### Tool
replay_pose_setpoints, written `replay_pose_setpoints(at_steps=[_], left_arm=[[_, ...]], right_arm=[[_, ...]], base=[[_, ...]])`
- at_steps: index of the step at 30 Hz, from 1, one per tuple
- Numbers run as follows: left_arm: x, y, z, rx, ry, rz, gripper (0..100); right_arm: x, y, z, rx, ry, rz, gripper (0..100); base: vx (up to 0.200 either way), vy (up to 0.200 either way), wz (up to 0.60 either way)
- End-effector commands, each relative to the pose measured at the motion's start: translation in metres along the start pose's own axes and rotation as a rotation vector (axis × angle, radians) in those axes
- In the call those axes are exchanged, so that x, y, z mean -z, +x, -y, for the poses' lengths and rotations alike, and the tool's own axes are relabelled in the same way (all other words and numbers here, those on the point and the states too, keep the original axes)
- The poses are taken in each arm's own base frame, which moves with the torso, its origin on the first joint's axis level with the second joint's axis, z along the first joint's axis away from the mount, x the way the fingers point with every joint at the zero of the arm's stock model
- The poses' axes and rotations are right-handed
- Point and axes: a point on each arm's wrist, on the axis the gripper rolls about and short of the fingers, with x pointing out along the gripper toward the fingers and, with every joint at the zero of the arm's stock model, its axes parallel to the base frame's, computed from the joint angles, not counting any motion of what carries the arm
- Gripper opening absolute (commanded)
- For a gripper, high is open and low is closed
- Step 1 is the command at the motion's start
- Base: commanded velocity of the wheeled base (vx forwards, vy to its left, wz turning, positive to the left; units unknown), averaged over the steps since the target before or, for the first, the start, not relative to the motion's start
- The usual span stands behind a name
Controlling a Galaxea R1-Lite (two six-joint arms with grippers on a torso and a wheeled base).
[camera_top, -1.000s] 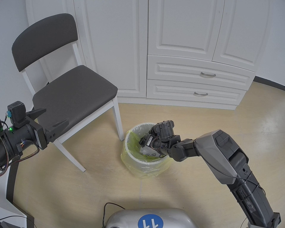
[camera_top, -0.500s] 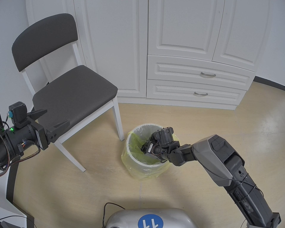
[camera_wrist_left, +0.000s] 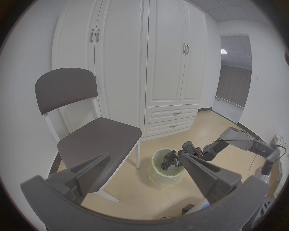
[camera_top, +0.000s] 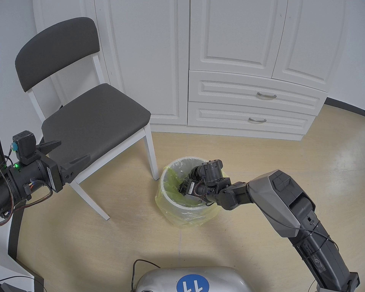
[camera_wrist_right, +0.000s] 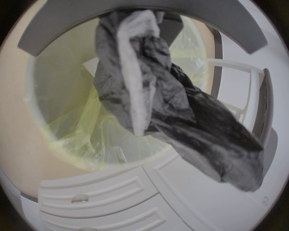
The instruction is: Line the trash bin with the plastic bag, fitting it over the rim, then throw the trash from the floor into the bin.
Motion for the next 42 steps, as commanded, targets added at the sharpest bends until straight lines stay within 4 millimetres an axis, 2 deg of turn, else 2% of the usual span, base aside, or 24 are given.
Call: replay_pose_setpoints(at_steps=[1, 8, 10, 16, 20, 24, 34, 35, 42], left_arm=[[-0.001, -0.002, 0.000, -0.001, 0.001, 0.007, 100], [-0.003, -0.004, 0.000, -0.002, 0.003, 0.016, 100], [-0.002, -0.004, 0.001, 0.000, 0.003, 0.014, 100], [0.001, -0.001, 0.003, 0.014, 0.003, 0.000, 100], [0.001, -0.001, 0.003, 0.014, 0.003, 0.000, 100], [0.000, -0.002, 0.003, 0.014, 0.002, 0.003, 100], [0.000, -0.003, 0.003, 0.013, 0.004, 0.007, 100], [0.000, -0.002, 0.003, 0.013, 0.005, 0.009, 100], [0.001, -0.001, 0.003, 0.010, 0.008, 0.036, 100]], right_arm=[[-0.017, -0.015, -0.018, -0.043, -0.050, 0.017, 0], [-0.013, -0.017, -0.017, -0.038, -0.165, -0.053, 0], [-0.013, -0.017, -0.015, -0.036, -0.259, -0.058, 0], [0.001, -0.012, -0.010, -0.013, -0.376, -0.117, 0], [0.002, -0.008, -0.002, 0.010, -0.391, -0.118, 0], [-0.003, -0.010, -0.001, 0.040, -0.399, -0.091, 0], [0.003, -0.001, 0.003, 0.037, -0.416, -0.040, 0], [0.003, 0.000, 0.003, 0.036, -0.414, -0.037, 100], [0.004, 0.001, 0.004, 0.033, -0.410, -0.028, 100]], base=[[0.000, 0.000, 0.00], [0.000, 0.000, 0.00], [0.000, 0.000, 0.00], [0.000, 0.000, 0.00], [0.000, 0.000, 0.00], [0.000, 0.000, 0.00], [0.000, 0.000, 0.00], [0.000, 0.000, 0.00], [0.000, 0.000, 0.00]])
